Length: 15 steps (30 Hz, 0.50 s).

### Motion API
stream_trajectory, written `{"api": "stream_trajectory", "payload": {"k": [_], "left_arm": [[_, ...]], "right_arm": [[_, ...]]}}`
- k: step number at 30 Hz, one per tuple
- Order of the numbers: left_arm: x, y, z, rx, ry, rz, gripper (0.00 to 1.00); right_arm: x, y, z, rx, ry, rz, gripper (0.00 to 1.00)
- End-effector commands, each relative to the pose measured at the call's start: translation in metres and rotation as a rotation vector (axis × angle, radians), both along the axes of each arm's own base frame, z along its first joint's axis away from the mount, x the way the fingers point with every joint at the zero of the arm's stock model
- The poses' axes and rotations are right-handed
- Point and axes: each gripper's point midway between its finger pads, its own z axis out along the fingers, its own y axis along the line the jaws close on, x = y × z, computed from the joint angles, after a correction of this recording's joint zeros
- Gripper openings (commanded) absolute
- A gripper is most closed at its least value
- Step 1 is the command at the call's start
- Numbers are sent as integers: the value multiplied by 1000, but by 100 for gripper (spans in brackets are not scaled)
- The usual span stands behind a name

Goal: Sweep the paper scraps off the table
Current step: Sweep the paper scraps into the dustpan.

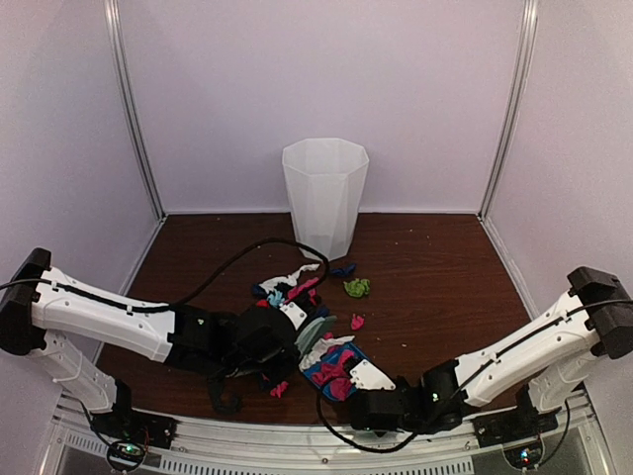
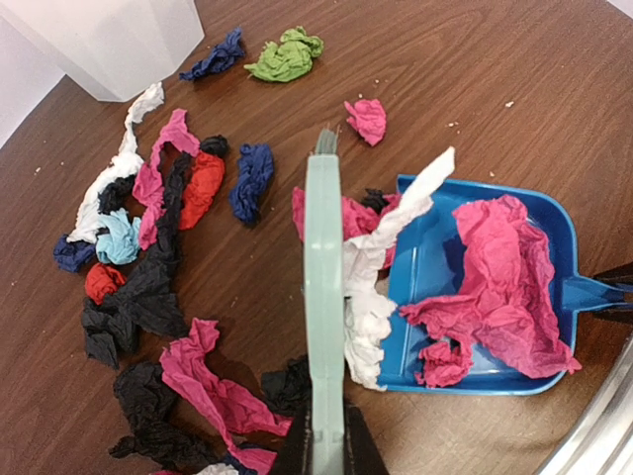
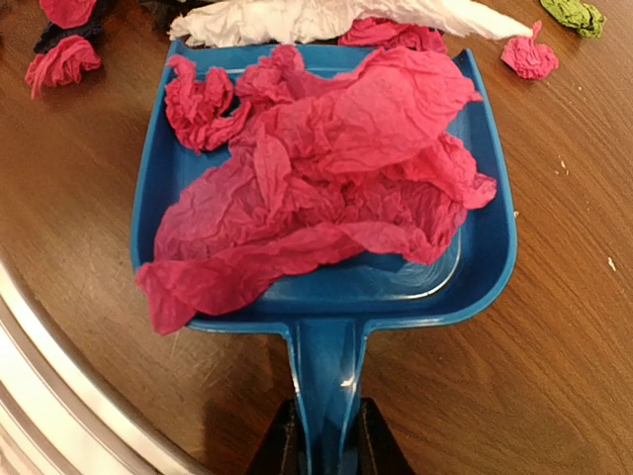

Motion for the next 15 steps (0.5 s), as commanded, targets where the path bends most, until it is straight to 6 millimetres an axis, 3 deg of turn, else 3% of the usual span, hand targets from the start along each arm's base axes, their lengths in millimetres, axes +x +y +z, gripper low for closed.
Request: {"api": "stream_trajectory", "payload": {"k": [1, 9, 15], "left_arm": [[5, -5, 17, -42, -33, 23, 0], [9, -3, 19, -35, -51, 42, 0], [0, -14, 17, -56, -19, -23, 0]], "right_arm": [[-9, -9, 10, -79, 57, 34, 0], [-23, -21, 18, -122, 141, 71, 0], [-11, -30, 9, -160, 154, 19, 0]]}}
